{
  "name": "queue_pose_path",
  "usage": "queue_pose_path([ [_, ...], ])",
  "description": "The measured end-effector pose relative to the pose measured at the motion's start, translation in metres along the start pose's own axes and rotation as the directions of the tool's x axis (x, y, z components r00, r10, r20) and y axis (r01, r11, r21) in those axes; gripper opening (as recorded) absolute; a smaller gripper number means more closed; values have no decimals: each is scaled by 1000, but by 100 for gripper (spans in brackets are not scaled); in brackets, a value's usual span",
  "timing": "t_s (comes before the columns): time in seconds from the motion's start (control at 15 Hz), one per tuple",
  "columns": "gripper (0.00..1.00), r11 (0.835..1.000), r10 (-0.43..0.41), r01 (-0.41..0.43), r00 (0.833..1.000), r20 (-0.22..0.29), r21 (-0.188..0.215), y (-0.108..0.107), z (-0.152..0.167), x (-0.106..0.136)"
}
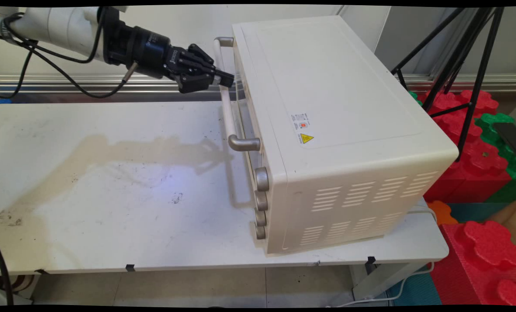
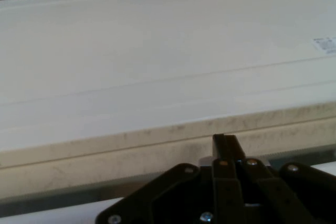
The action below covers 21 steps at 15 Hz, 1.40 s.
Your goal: Open the oven
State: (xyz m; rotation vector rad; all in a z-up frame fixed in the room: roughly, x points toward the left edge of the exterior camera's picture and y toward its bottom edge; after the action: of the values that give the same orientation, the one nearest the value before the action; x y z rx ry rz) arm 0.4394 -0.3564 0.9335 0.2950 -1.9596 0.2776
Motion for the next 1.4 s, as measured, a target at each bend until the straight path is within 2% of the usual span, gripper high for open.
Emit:
queue_pose_path([
  [0.67,0,1000,-11,10,1000,17,6,1,15,-8],
  [1.4,0,1000,-6,6,999,52,-2,4,-6,-25],
])
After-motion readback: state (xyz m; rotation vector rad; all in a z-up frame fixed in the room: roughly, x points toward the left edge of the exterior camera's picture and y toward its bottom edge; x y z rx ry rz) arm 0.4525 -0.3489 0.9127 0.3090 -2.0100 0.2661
